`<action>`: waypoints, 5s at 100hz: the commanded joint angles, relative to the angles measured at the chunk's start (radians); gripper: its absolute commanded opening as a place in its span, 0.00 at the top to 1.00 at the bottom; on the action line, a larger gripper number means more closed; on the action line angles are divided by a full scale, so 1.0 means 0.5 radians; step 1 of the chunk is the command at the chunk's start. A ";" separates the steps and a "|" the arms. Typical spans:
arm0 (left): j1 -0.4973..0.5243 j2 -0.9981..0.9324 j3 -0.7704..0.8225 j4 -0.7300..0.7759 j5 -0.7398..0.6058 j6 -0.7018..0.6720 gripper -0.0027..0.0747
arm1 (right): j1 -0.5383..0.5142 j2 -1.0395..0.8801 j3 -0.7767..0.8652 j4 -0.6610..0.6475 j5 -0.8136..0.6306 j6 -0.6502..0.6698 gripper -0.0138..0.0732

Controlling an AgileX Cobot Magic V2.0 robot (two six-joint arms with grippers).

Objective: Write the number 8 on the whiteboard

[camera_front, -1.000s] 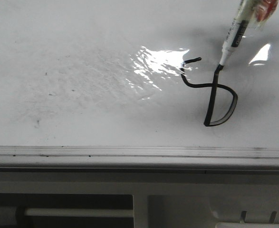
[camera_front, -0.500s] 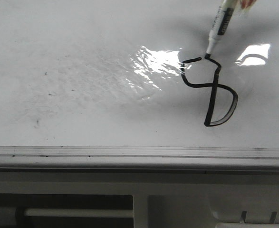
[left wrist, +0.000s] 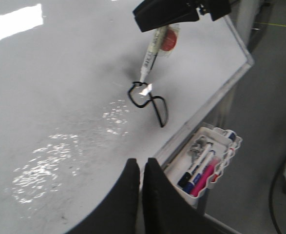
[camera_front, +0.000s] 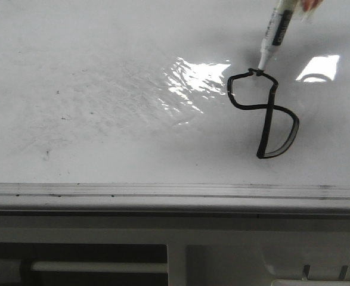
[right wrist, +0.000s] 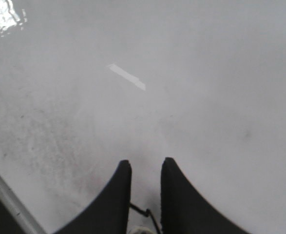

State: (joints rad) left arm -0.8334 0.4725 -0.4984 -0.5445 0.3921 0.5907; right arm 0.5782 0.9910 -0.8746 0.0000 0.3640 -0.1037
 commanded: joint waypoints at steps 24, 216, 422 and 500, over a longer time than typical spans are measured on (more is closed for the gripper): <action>-0.069 0.252 -0.082 -0.176 -0.114 -0.010 0.40 | 0.448 -0.319 -0.071 0.012 0.240 -0.035 0.89; -0.539 1.137 -0.372 -1.298 0.011 1.194 0.90 | 1.015 -0.072 0.069 0.158 -0.241 -0.144 0.92; -0.539 1.137 -0.259 -1.253 -0.127 1.194 0.99 | 1.015 -0.072 0.069 0.178 -0.193 -0.144 0.92; -0.539 1.133 -0.259 -1.286 -0.135 1.249 0.99 | 1.015 -0.075 0.069 0.178 -0.256 -0.144 0.87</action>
State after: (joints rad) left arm -1.0913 1.0337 -0.6103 -1.1485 0.3608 1.2127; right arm 1.0905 0.9673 -0.8112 0.1105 0.3323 -0.1565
